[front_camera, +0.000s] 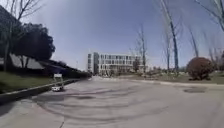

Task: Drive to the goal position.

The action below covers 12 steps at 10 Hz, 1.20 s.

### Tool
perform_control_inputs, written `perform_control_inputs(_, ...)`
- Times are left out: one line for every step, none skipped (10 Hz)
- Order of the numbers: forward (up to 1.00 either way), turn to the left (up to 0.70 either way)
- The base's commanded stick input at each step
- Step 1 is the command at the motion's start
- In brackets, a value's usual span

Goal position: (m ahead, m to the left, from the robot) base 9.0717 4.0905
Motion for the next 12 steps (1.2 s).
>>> perform_control_inputs(0.70,0.00)
perform_control_inputs(0.70,0.00)
perform_control_inputs(0.70,0.00)
perform_control_inputs(0.70,0.00)
perform_control_inputs(0.70,0.00)
perform_control_inputs(0.70,0.00)
perform_control_inputs(0.70,0.00)
perform_control_inputs(0.70,0.00)
perform_control_inputs(0.70,0.00)
perform_control_inputs(0.70,0.00)
perform_control_inputs(0.81,0.00)
perform_control_inputs(0.85,0.00)
